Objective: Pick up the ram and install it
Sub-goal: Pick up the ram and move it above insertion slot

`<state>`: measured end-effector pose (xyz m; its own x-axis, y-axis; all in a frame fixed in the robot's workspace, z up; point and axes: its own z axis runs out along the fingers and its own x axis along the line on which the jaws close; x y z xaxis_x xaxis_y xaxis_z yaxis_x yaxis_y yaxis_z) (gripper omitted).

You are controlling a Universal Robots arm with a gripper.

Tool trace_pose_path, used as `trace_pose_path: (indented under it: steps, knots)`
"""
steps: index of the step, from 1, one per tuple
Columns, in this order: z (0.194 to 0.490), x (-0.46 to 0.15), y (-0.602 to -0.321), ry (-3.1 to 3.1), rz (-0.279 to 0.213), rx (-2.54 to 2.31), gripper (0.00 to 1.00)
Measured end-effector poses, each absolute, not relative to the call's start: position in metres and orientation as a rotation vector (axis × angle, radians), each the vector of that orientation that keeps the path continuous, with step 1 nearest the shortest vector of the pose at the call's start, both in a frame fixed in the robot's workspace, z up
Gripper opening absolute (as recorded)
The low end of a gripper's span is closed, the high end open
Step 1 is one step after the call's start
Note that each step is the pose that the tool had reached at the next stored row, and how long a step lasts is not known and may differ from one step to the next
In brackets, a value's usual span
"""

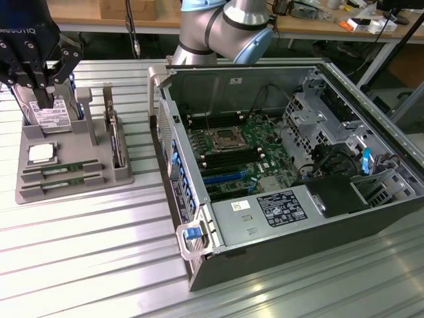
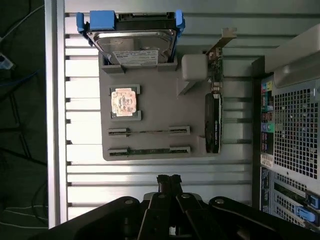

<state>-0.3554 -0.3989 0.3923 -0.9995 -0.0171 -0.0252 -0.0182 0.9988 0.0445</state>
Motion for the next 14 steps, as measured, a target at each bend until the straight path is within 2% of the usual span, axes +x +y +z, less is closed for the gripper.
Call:
trace_pose_path:
  steps: [14]
  knots:
    - [0.3920, -0.3554, -0.3989, 3.033, 0.077, -0.760, 0.10]
